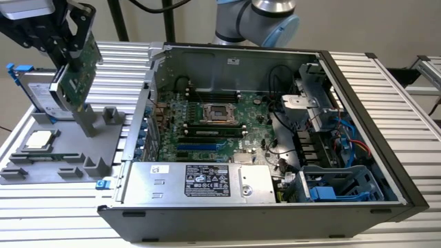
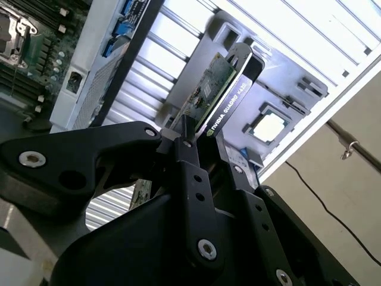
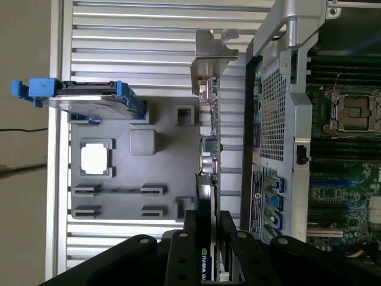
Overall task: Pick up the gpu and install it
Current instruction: 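Pick up the gpu and move the gpu toward the slot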
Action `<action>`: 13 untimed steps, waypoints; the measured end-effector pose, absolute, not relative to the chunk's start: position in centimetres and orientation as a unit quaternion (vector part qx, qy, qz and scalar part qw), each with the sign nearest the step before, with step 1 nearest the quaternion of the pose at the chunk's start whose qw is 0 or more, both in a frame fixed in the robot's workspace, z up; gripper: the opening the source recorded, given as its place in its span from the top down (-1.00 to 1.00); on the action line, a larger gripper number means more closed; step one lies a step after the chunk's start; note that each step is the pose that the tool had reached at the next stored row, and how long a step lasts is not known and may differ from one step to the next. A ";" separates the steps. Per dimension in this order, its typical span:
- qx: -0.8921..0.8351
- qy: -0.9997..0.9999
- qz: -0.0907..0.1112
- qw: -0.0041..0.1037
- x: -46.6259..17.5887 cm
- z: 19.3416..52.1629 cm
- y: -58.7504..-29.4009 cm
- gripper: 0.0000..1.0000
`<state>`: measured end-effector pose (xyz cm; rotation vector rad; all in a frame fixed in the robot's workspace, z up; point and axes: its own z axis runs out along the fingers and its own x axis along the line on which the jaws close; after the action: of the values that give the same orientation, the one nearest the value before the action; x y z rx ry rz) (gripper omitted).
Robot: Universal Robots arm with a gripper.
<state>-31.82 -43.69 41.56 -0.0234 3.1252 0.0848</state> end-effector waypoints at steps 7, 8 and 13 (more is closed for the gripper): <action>-0.008 1.000 0.027 0.008 -31.3 41.6 -43.7 1.00; -0.008 1.000 0.027 0.008 -31.3 41.6 -43.7 1.00; -0.007 1.000 0.027 0.008 -30.9 41.6 -43.7 1.00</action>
<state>-30.94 -43.69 41.56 -0.0234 3.1252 0.0848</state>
